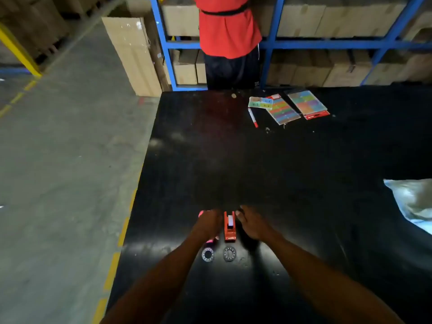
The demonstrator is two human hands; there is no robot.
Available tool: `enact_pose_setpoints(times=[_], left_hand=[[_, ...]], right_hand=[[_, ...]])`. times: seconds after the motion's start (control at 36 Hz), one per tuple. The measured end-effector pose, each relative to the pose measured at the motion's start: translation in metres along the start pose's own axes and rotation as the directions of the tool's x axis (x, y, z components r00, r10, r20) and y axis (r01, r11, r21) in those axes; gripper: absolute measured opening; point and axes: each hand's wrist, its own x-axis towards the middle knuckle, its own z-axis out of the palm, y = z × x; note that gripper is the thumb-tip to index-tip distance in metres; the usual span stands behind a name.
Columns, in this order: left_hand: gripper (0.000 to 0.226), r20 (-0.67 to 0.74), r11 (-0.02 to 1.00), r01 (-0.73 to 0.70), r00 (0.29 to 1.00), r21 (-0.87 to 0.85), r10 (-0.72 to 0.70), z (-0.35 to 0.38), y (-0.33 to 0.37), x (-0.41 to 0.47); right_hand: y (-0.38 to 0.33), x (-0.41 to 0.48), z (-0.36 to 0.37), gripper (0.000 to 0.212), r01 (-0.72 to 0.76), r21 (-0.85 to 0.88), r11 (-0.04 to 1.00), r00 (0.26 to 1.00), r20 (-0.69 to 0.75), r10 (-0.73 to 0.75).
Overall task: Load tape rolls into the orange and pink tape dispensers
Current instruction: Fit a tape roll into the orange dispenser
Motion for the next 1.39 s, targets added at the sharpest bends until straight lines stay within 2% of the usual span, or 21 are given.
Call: enact_pose_setpoints(times=[0.06,0.17,0.22,0.33,0.42,0.53,0.64,0.72,0.86,0.94,1.03,1.22,1.31,1.39], left_hand=[[0.018,0.036,1.000,0.004,0.999,-0.009,-0.004,0.002,0.004,0.005],[0.038,0.124,0.989,0.099,0.989,-0.108,-0.085,0.010,0.012,0.009],[0.037,0.145,0.980,0.136,0.983,-0.146,-0.115,0.013,0.014,0.010],[0.041,0.198,0.986,0.127,0.975,-0.108,-0.103,0.022,0.013,0.016],[0.046,0.211,0.977,0.152,0.970,-0.150,-0.119,0.026,0.012,0.017],[0.037,0.127,0.923,0.238,0.970,-0.303,-0.208,0.031,0.012,0.015],[0.026,0.117,0.952,0.118,0.989,-0.283,-0.088,0.031,0.011,0.015],[0.025,0.075,0.924,0.096,0.994,-0.370,-0.073,0.029,0.013,0.011],[0.029,0.051,0.816,0.107,0.994,-0.568,-0.094,0.025,0.017,0.004],[0.031,0.093,0.720,0.132,0.991,-0.682,-0.093,0.018,0.021,-0.002],[0.022,0.172,0.634,0.168,0.984,-0.755,-0.057,0.009,0.028,-0.009],[0.017,0.164,0.447,0.129,0.986,-0.885,0.040,-0.002,0.036,-0.029],[0.014,0.145,0.402,0.120,0.989,-0.908,0.034,-0.007,0.039,-0.035],[0.015,0.137,0.381,0.139,0.990,-0.914,-0.033,-0.012,0.036,-0.039]], right_hand=[[0.001,0.003,0.002,0.057,-0.006,0.043,0.999,1.000,-0.003,0.006],[0.004,0.004,0.015,0.054,-0.019,0.064,0.998,0.998,0.057,0.016],[0.005,0.004,0.021,0.049,-0.011,0.080,0.997,0.998,0.065,0.005],[0.008,0.003,0.031,0.049,-0.004,0.106,0.994,0.999,0.033,0.001],[0.009,0.003,0.035,0.050,0.001,0.146,0.989,1.000,0.012,-0.002],[0.010,0.002,0.038,0.050,0.016,0.216,0.976,1.000,-0.014,-0.013],[0.008,-0.005,0.038,0.047,0.038,0.288,0.957,0.998,-0.055,-0.023],[0.006,-0.010,0.033,0.045,0.060,0.341,0.938,0.997,-0.072,-0.038],[0.004,-0.016,0.023,0.041,0.076,0.323,0.943,0.992,-0.119,-0.040],[-0.001,-0.021,0.018,0.043,0.102,0.343,0.934,0.985,-0.165,-0.047],[-0.003,-0.027,0.015,0.046,0.138,0.386,0.912,0.981,-0.180,-0.072],[-0.013,-0.040,0.010,0.040,0.179,0.430,0.885,0.975,-0.197,-0.102],[-0.017,-0.045,0.008,0.038,0.216,0.431,0.876,0.966,-0.227,-0.127],[-0.017,-0.048,0.003,0.035,0.205,0.482,0.852,0.955,-0.291,-0.065]])
